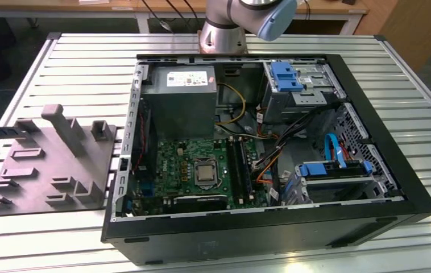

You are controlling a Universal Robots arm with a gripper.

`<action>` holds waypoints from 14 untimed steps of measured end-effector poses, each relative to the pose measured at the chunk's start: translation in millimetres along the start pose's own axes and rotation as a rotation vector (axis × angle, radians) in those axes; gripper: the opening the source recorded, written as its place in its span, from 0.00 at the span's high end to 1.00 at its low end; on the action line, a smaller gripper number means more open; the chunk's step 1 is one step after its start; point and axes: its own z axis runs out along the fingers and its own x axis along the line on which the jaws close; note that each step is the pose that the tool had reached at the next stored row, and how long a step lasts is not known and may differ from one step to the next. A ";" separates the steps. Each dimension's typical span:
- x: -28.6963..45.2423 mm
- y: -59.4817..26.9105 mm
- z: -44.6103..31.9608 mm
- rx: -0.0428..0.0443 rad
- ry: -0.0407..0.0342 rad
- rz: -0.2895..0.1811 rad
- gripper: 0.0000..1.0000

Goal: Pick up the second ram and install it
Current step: 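Pick up the second ram and move it above second insertion slot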

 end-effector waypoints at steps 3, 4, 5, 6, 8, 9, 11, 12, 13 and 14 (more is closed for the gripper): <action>-0.3 0.0 -10.6 0.0000 0.0000 0.000 0.89; -0.4 0.0 -14.0 0.0000 0.0000 0.000 0.89; -0.5 0.0 -17.2 0.0000 0.0000 0.000 0.89; -0.6 0.0 -20.2 0.0000 0.0001 0.000 0.89; -0.8 0.0 -26.0 0.0001 -0.0001 0.000 0.89; -0.9 0.0 -29.0 0.0000 0.0000 0.000 0.89; -1.0 0.1 -34.3 0.0000 0.0001 0.000 0.89; -1.1 0.1 -36.6 0.0000 0.0000 0.000 0.89; -1.1 0.1 -38.0 0.0001 0.0000 0.000 0.89; -1.1 0.1 -38.4 0.0002 -0.0001 0.000 0.89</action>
